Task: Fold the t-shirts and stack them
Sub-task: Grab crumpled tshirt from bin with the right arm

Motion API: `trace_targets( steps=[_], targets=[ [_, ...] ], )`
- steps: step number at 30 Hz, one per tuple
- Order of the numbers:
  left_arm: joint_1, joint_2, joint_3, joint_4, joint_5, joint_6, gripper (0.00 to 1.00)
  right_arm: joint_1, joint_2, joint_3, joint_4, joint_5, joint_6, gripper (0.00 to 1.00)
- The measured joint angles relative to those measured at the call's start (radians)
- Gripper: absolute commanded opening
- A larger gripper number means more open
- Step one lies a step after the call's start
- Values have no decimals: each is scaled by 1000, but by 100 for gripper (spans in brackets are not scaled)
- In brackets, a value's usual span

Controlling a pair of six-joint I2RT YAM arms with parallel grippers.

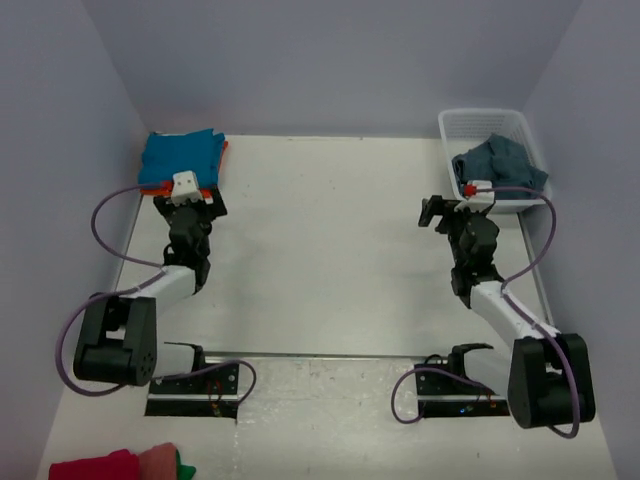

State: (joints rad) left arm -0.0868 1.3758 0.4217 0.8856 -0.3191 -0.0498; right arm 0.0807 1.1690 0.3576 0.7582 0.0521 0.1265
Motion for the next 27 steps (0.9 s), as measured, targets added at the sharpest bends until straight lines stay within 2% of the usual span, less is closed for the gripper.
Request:
trace_targets(
  steps=[2,5,8,12,14,18,20,23,27],
  targets=[
    [-10,-68,93,-124,-55,-72,100,6,-67,132,-193,10,4,99],
    [-18,-153,249,-334,-100,-180,100,10,-116,329,-383,-15,-7,99],
    [-21,-207,428,-522,-91,-255,100,29,-147,468,-475,-34,-4,99],
    [-21,-289,547,-636,54,-268,100,38,-201,526,-586,-98,60,99],
    [-18,-325,579,-707,81,-333,100,20,-224,521,-606,-153,85,99],
    [55,-278,661,-822,232,-427,100,5,-224,517,-628,-153,118,99],
    [67,-211,719,-872,278,-454,100,3,-186,543,-668,-119,121,99],
    [47,-146,723,-935,286,-484,100,-1,-54,660,-759,-15,121,99],
    [16,-142,704,-1000,275,-507,97,-46,256,997,-933,95,139,99]
  ],
)
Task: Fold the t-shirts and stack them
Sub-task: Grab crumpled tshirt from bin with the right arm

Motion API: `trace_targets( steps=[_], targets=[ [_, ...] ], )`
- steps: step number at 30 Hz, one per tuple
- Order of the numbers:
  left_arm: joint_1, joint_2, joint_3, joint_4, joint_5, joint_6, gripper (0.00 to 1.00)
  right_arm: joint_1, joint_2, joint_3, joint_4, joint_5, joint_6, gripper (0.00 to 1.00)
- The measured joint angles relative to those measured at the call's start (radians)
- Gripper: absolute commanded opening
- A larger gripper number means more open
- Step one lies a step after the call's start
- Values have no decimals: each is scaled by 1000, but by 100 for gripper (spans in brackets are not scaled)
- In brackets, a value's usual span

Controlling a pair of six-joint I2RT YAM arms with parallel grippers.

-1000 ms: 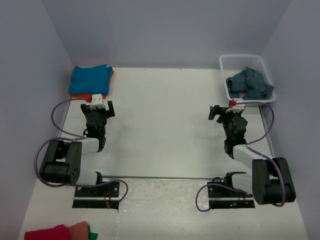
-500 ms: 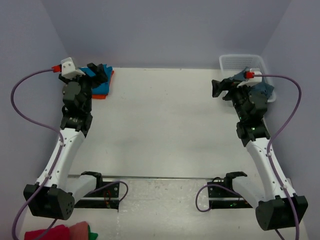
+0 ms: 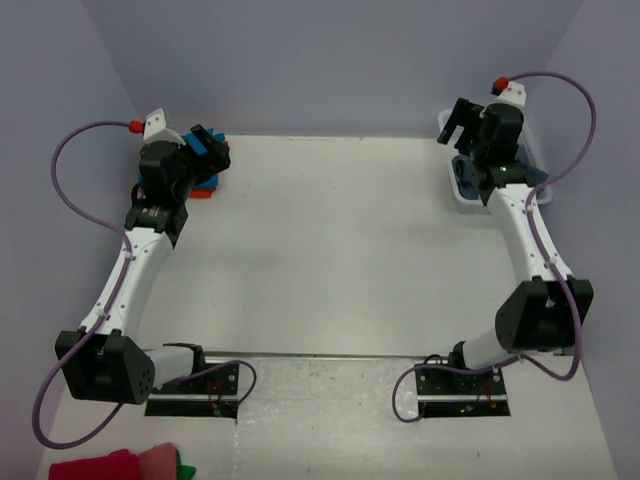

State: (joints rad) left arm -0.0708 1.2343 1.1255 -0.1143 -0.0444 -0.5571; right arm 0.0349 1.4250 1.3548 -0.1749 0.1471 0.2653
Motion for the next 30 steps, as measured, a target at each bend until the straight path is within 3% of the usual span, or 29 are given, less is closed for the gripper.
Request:
trace_targets(
  steps=[2,6,10,16,30],
  targets=[
    [-4,-4,0,-8,-1,-1,96,-23,129,116,-37,34,7,97],
    [-18,-33,-20,-4,-28,19,85,-36,296,216,-132,75,7,91],
    [-35,-92,-50,0,-64,28,86,-37,416,283,-209,104,0,90],
    [-40,-114,-50,43,-80,29,85,-72,454,292,-258,158,-28,80],
    [-58,-89,-51,98,-48,26,86,-134,501,292,-261,149,-60,73]
  ],
)
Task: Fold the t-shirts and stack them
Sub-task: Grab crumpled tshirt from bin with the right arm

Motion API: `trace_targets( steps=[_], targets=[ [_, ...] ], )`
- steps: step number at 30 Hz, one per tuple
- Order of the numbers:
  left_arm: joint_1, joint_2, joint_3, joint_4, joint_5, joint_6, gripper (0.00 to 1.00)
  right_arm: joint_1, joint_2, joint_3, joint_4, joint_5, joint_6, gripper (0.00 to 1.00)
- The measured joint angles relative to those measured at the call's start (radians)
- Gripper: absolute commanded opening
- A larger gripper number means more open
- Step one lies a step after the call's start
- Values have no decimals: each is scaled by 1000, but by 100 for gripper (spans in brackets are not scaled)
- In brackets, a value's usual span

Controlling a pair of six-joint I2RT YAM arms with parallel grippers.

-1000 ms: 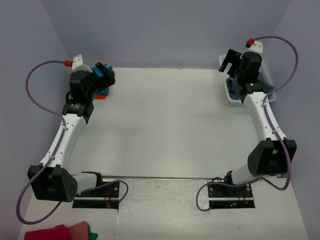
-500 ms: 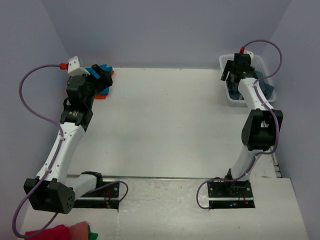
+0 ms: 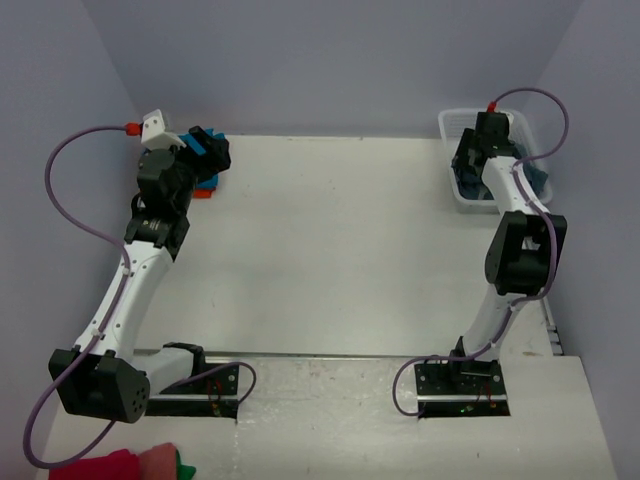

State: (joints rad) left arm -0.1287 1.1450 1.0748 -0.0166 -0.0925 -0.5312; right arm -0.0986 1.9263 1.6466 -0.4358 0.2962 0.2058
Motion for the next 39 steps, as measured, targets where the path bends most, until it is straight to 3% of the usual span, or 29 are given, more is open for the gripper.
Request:
trace_targets(
  steps=[6,10,13,17,19,20,23,24,39],
  targets=[
    [-2,0,0,0,0,0,86,0,18,-18,2,-8,0,73],
    [-3,0,0,1,3,0,86,0,40,-18,5,-6,-5,63],
    [-3,0,0,1,8,0,86,0,78,-5,6,-6,-8,61],
    [-3,-1,4,0,17,0,86,0,132,21,7,2,-16,49],
    [-3,-1,11,0,25,0,86,-2,148,33,8,1,-17,42],
    [-3,-1,14,1,29,-1,86,-3,151,35,8,1,-18,31],
    [-3,-1,22,8,39,-6,86,-3,151,51,3,1,-30,15],
    [-3,-1,22,10,42,-8,86,-3,151,61,2,2,-31,0],
    [-51,5,-23,48,84,-8,85,-2,120,178,93,-3,-71,0]
  ],
)
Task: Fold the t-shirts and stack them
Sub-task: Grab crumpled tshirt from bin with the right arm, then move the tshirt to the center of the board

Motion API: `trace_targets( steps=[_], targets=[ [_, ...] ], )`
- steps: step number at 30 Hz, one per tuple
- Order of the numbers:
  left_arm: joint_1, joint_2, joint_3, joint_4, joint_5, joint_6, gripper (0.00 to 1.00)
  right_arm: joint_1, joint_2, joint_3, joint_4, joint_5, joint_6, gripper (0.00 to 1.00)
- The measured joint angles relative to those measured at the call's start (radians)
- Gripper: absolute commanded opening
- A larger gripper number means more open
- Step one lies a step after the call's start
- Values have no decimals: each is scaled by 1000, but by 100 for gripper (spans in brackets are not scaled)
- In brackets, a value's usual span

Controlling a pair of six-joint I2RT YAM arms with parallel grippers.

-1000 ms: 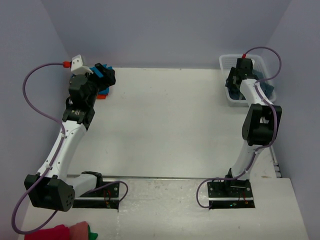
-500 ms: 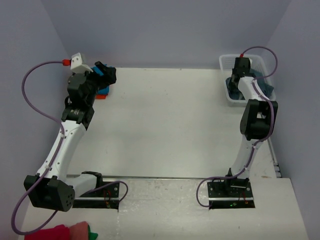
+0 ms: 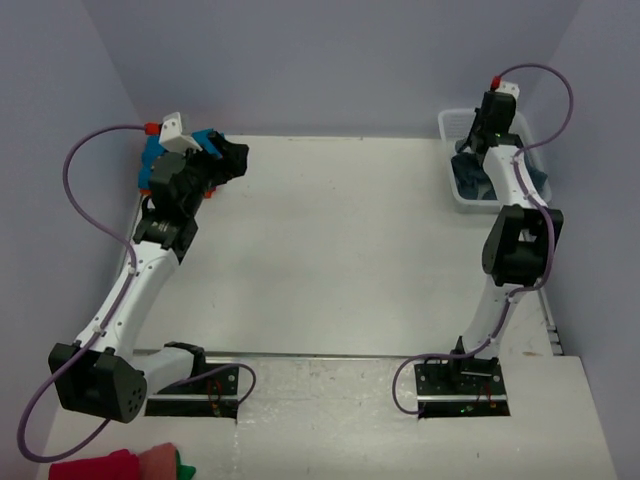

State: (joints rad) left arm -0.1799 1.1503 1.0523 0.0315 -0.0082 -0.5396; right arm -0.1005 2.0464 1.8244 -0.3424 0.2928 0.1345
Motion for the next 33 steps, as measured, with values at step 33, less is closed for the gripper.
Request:
trace_targets(
  steps=[33],
  targets=[
    [-85,-153,-116,-185,176,13,79,418,-795,507,69,-618,-165,0]
  ],
)
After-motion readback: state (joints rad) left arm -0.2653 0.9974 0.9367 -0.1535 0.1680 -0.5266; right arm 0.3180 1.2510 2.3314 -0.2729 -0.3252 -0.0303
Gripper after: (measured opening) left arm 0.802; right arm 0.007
